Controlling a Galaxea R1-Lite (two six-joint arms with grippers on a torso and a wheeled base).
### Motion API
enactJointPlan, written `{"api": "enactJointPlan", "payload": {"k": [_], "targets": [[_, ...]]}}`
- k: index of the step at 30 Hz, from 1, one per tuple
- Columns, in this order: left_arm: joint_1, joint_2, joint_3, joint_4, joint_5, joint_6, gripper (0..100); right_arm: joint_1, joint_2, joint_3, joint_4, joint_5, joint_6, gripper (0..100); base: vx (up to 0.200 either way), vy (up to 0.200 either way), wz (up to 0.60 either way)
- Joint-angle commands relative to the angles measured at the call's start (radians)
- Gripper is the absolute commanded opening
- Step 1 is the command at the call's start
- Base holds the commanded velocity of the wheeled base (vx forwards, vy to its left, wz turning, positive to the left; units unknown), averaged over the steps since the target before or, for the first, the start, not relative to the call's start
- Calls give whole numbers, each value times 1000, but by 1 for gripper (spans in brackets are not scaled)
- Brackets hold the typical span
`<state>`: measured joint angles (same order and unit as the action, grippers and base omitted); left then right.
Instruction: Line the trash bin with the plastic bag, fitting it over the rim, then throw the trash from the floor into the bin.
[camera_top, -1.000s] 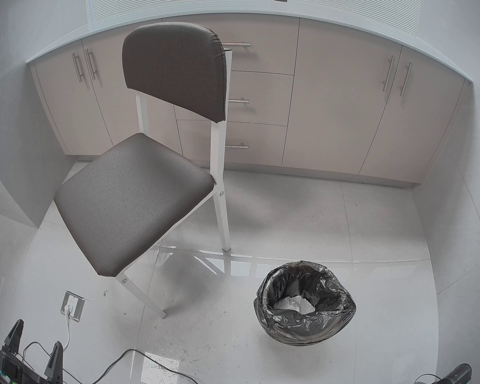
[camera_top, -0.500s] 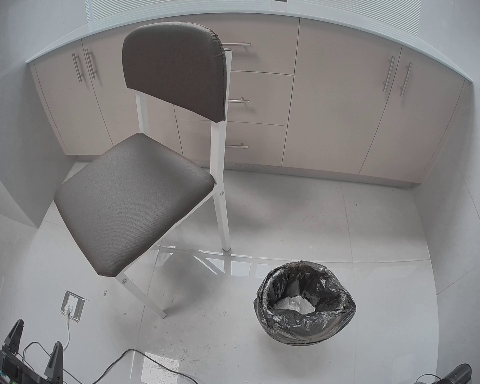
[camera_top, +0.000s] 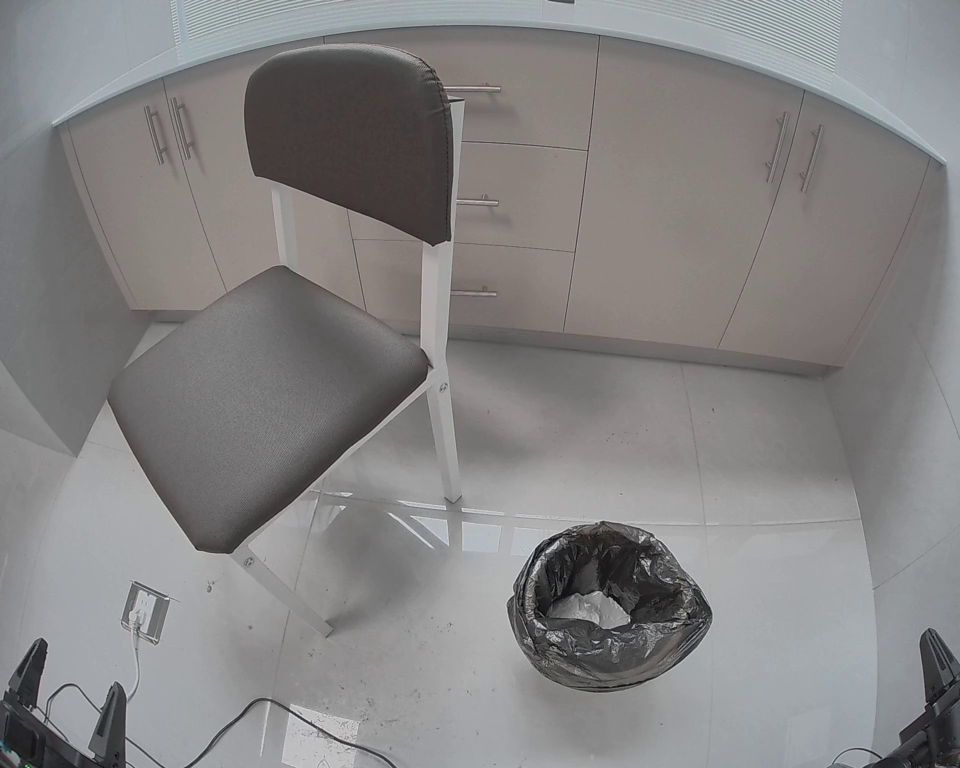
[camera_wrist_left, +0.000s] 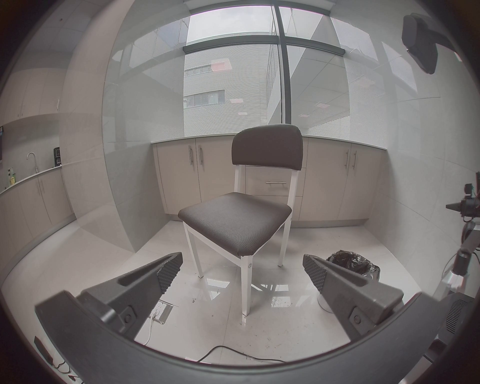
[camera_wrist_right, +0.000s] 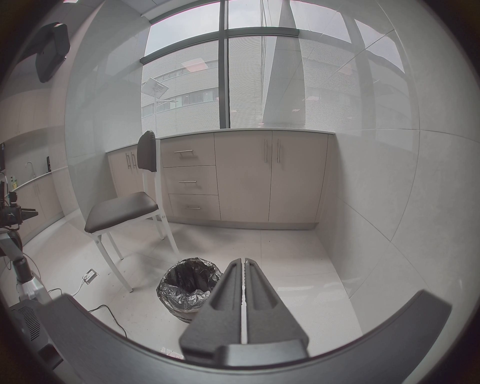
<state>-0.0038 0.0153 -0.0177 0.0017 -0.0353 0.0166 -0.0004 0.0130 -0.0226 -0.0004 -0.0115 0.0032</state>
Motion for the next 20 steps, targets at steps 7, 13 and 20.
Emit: {"api": "enactJointPlan", "payload": {"k": [7,13,20], "targets": [[1,-14,18,0,0,0,100,2,-13,19,0,2,1,0,0,0,0],[-1,-14,18,0,0,0,100,2,-13,19,0,4,1,0,0,0,0],[-1,-14,18,0,0,0,100,2,-13,19,0,4,3,0,0,0,0]]}}
